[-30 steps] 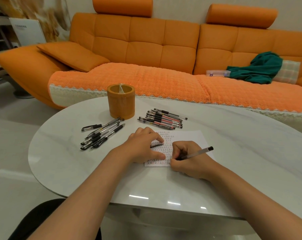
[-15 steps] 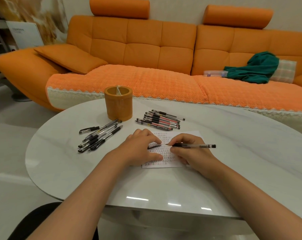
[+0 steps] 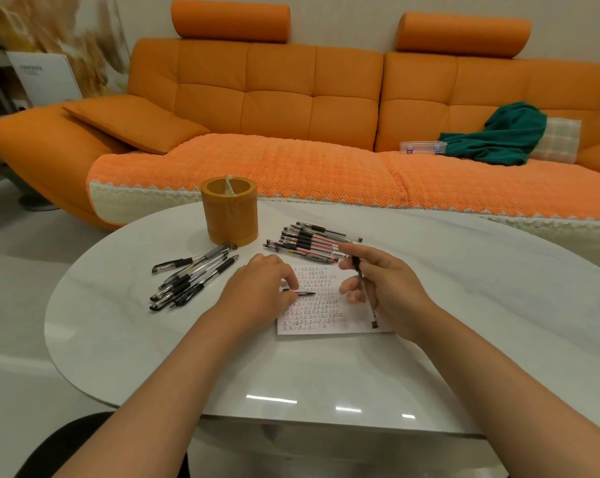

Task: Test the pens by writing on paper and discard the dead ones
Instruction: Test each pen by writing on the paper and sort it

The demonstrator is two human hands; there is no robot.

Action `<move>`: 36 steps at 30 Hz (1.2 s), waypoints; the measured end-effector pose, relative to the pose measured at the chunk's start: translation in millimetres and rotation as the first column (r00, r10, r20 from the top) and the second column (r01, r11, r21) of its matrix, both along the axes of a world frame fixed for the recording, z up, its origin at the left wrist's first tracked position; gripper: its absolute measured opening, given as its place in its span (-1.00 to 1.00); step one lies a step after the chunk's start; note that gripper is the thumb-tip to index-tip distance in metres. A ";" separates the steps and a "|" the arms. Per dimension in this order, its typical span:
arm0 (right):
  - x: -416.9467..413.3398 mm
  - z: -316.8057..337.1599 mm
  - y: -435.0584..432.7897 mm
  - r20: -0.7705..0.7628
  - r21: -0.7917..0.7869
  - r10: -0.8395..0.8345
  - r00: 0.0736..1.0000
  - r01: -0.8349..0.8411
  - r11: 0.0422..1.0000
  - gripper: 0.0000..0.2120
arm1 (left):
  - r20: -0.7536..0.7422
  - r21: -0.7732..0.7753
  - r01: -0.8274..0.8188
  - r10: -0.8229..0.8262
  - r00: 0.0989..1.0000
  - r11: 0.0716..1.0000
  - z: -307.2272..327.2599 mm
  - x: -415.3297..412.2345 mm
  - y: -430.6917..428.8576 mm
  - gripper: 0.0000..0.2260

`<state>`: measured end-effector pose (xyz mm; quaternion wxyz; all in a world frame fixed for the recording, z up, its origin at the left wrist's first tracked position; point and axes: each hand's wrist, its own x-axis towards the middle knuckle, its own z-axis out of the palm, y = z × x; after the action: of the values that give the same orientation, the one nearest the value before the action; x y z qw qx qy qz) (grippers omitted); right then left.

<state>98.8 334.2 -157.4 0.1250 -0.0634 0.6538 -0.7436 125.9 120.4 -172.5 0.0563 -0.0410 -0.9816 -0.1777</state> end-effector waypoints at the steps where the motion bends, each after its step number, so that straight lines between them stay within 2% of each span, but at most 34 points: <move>1: 0.3 0.3 0.8 -0.068 0.093 0.003 0.998 0.004 0.996 -0.66 | -0.002 0.025 -0.016 0.016 1.000 1.000 0.5 0.1 0.2 -0.88; 3: -0.3 -0.7 2.3 -0.260 0.370 0.027 0.965 0.074 0.926 -0.75 | -0.009 0.081 -0.039 0.040 0.999 0.996 1.3 0.6 0.0 -0.90; 5: -2.1 -3.9 2.6 -0.418 0.617 0.115 0.901 0.189 0.764 -0.75 | -0.020 0.115 -0.031 0.033 0.999 0.993 1.1 0.5 -0.3 -0.91; 7: 0.1 -7.8 1.2 -0.470 0.760 0.224 0.854 0.263 0.594 -0.75 | -0.040 0.134 -0.019 0.024 0.999 0.991 0.9 0.9 0.2 -0.91; 8: 2.3 -8.8 0.2 -0.478 0.792 0.258 0.840 0.286 0.540 -0.77 | -0.054 0.136 -0.015 0.023 0.998 0.991 1.0 0.9 0.6 -0.91; 10: 4.2 -10.3 -1.2 -0.500 0.812 0.298 0.813 0.321 0.488 -0.78 | -0.078 0.136 -0.014 0.025 0.997 0.991 1.5 0.3 1.9 -0.90; 13: 4.0 -10.5 -2.8 -0.540 0.807 0.338 0.771 0.359 0.469 -0.78 | -0.079 0.129 -0.009 0.019 0.997 0.992 2.7 0.1 4.1 -0.91; 17: 1.8 -13.9 -3.5 -0.543 0.791 0.375 0.751 0.307 0.530 -0.79 | -0.046 0.138 0.008 -0.001 0.999 0.990 3.4 1.0 6.4 -0.92; 21: 4.6 -16.6 -5.0 -0.528 0.800 0.444 0.724 0.247 0.547 -0.78 | -0.039 0.288 0.054 -0.044 0.998 0.956 0.1 1.7 10.6 -0.91; 24: 8.7 -13.4 -4.5 -0.522 0.818 0.476 0.708 0.258 0.514 -0.88 | -0.044 0.448 0.105 -0.095 0.994 0.888 1.2 4.6 16.0 -0.88; 26: 10.1 -12.8 -4.7 -0.518 0.828 0.464 0.719 0.286 0.482 -0.72 | -0.058 0.504 0.135 -0.123 0.991 0.853 4.4 6.7 18.4 -0.91; 27: 10.4 -13.1 -4.8 -0.514 0.838 0.461 0.724 0.308 0.450 -0.61 | -0.064 0.510 0.142 -0.128 0.990 0.848 4.9 6.8 18.3 -0.86; 29: 11.1 -13.9 -5.7 -0.502 0.856 0.460 0.732 0.346 0.384 -0.44 | -0.070 0.446 0.138 -0.119 0.990 0.884 3.6 4.9 15.6 -0.80; 31: 11.5 -13.6 -6.3 -0.484 0.870 0.446 0.753 0.358 0.339 -0.37 | -0.088 0.257 0.113 -0.093 0.992 0.960 0.3 1.0 10.1 -0.84; 33: 11.3 -13.5 -7.0 -0.477 0.876 0.428 0.768 0.374 0.306 -0.37 | -0.048 0.082 0.079 -0.075 0.996 0.993 -3.7 -1.1 4.2 -0.80; 36: 11.7 -13.8 -9.3 -0.486 0.873 0.418 0.767 0.405 0.273 -0.39 | 0.062 -0.002 0.065 -0.065 0.996 0.998 -9.4 -1.3 -0.1 -0.63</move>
<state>110.5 324.9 -171.2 -0.0912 -0.2270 0.9622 -0.1199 124.5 120.3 -181.9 0.0199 -0.0677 -0.9813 -0.1788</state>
